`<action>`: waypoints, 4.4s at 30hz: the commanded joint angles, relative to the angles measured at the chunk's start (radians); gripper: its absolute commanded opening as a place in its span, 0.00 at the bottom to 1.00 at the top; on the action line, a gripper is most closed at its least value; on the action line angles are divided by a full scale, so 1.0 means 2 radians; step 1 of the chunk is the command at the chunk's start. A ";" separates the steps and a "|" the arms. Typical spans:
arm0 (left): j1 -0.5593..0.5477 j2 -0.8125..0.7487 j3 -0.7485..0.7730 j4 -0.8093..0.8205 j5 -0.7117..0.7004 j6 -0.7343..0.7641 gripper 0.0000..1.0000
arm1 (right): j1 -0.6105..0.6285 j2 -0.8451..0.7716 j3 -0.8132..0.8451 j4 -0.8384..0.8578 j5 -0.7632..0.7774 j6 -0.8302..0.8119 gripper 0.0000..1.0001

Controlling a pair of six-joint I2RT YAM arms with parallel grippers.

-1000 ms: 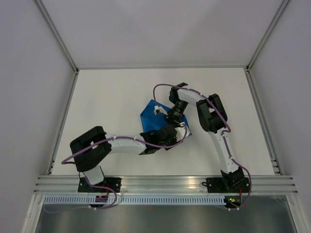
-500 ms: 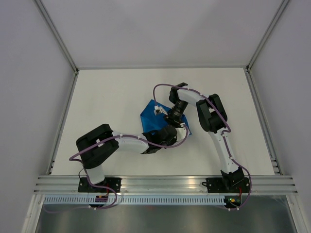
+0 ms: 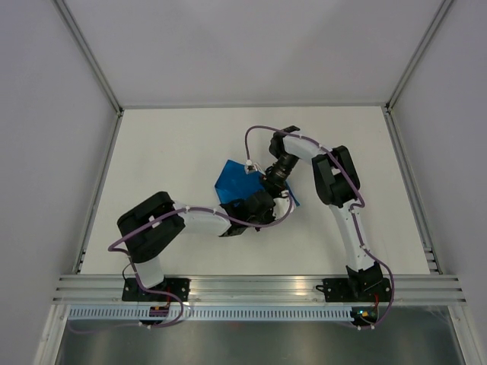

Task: Fold the napkin, place the utensils inside, and roll it up
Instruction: Roll the napkin with the utensil

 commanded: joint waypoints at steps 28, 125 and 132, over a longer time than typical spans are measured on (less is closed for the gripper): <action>0.243 0.202 0.196 -0.276 0.594 -0.081 0.02 | -0.083 -0.503 -0.508 0.589 0.101 0.042 0.67; -0.034 -0.259 0.013 -0.184 -0.134 -0.006 0.56 | 0.094 0.080 0.042 0.043 0.181 0.041 0.08; -0.045 -0.161 0.010 -0.173 -0.104 -0.010 0.55 | 0.087 0.088 0.048 0.044 0.174 0.042 0.08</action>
